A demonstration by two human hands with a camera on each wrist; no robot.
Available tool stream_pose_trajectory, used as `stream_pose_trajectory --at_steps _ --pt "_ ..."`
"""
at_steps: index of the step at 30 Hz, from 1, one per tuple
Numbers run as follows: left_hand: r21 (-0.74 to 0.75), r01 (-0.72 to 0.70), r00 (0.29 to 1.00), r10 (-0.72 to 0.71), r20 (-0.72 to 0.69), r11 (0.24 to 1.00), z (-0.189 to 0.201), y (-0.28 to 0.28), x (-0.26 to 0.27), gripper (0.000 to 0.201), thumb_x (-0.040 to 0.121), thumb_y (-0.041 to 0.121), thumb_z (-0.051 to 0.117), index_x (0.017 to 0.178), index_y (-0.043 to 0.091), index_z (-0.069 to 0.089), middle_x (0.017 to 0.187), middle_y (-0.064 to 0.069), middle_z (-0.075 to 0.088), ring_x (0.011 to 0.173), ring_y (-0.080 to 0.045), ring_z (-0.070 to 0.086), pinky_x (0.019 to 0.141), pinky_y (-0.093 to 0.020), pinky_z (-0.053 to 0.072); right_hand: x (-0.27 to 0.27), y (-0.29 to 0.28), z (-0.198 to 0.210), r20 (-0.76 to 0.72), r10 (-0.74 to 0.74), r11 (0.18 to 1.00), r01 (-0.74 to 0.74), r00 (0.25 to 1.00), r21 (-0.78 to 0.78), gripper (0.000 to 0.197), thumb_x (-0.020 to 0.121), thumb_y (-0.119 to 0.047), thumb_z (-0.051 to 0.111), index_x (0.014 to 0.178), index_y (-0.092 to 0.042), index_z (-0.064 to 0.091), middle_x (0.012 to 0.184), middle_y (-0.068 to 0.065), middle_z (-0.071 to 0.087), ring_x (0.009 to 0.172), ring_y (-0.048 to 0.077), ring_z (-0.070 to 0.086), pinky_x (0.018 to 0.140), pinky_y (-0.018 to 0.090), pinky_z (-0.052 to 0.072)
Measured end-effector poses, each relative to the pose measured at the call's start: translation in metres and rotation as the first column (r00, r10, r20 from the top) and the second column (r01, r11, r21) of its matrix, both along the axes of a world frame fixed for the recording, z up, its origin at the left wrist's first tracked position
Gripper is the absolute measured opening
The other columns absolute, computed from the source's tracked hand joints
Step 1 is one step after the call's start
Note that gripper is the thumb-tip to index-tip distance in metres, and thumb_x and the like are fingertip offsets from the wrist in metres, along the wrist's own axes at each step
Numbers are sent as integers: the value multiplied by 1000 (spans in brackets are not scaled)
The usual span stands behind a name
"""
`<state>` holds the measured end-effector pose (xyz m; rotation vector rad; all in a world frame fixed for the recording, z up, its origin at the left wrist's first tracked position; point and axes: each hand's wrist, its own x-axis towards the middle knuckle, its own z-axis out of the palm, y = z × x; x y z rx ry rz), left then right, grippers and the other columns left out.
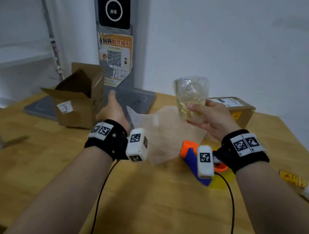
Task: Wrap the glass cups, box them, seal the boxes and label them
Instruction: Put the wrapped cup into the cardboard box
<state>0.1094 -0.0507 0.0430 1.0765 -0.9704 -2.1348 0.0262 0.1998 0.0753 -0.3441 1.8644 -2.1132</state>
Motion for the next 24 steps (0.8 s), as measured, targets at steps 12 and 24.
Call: stream_pose_trajectory --at_steps 12,24 --pt "-9 -58 998 58 23 998 3 -66 23 110 61 99 47 139 22 53 134 -6 60 113 -33 58 100 -53 47 10 -16 5 -31 17 999 -15 999 47 51 80 -9 87 126 -5 66 112 9 78 105 26 75 93 50 60" --pt "-287 -59 996 75 45 956 7 -71 9 55 103 35 44 146 1 48 147 -25 52 134 -43 51 111 -56 44 17 -9 7 -46 -46 999 45 998 -22 61 79 -8 87 133 -5 61 116 10 77 104 26 76 93 51 61"
